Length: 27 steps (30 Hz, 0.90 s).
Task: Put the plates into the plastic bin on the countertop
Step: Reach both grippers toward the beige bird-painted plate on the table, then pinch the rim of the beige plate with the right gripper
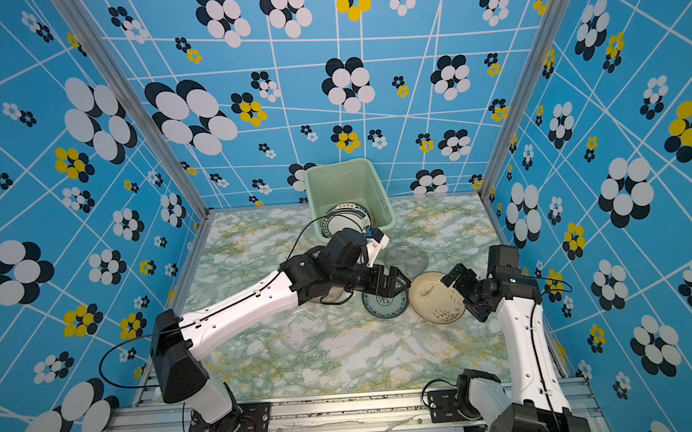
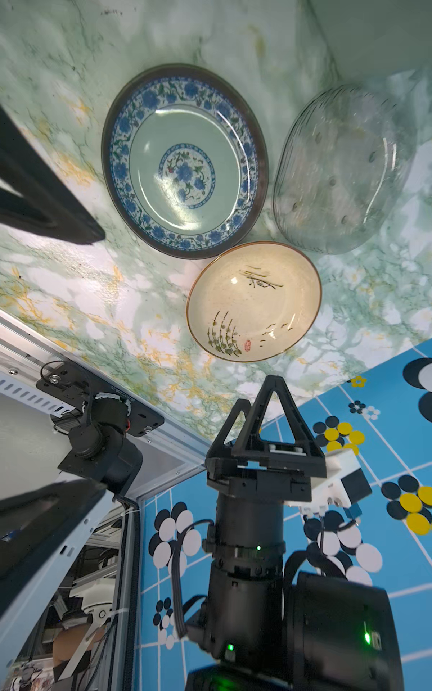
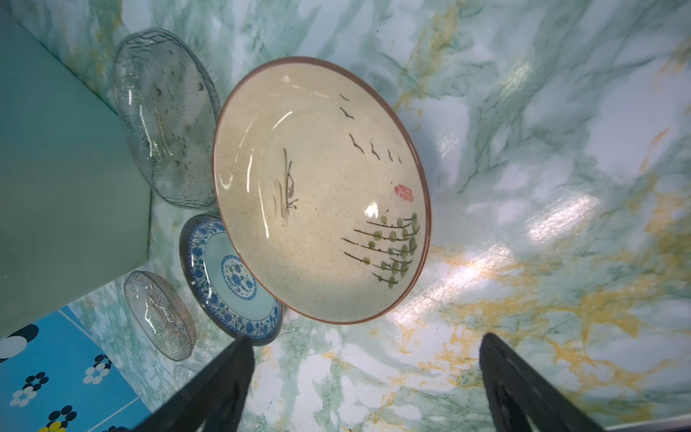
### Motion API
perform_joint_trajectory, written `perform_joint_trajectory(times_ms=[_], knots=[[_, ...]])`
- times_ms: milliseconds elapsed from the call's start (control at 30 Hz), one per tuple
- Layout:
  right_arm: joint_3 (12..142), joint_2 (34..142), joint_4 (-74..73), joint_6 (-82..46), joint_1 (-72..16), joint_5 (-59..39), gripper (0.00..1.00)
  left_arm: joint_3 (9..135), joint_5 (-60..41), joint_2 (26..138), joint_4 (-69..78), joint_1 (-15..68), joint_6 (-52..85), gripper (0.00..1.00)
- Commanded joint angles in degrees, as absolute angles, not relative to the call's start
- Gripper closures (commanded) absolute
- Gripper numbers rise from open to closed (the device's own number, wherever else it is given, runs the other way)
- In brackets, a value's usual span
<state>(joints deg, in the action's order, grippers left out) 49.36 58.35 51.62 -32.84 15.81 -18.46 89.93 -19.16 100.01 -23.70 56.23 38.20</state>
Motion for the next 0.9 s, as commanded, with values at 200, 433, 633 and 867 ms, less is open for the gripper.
perform_joint_trajectory(times_ms=[200,433,633,867], knots=[[43.1,61.2,49.2,-30.0,18.3,-14.9,0.04,96.6,-23.5,112.9,-22.6,55.3,41.4,0.03],[40.9,65.2,44.1,-31.1,18.5,-15.9,0.05,101.3,-24.3,121.1,-21.2,54.5,43.2,0.08],[39.9,67.9,42.0,-30.8,18.6,-15.1,0.08,108.5,-25.8,128.2,-21.8,53.7,43.5,0.15],[40.1,71.8,39.7,-29.7,18.7,-15.8,0.26,114.0,-25.6,133.5,-23.1,53.0,42.7,0.22]])
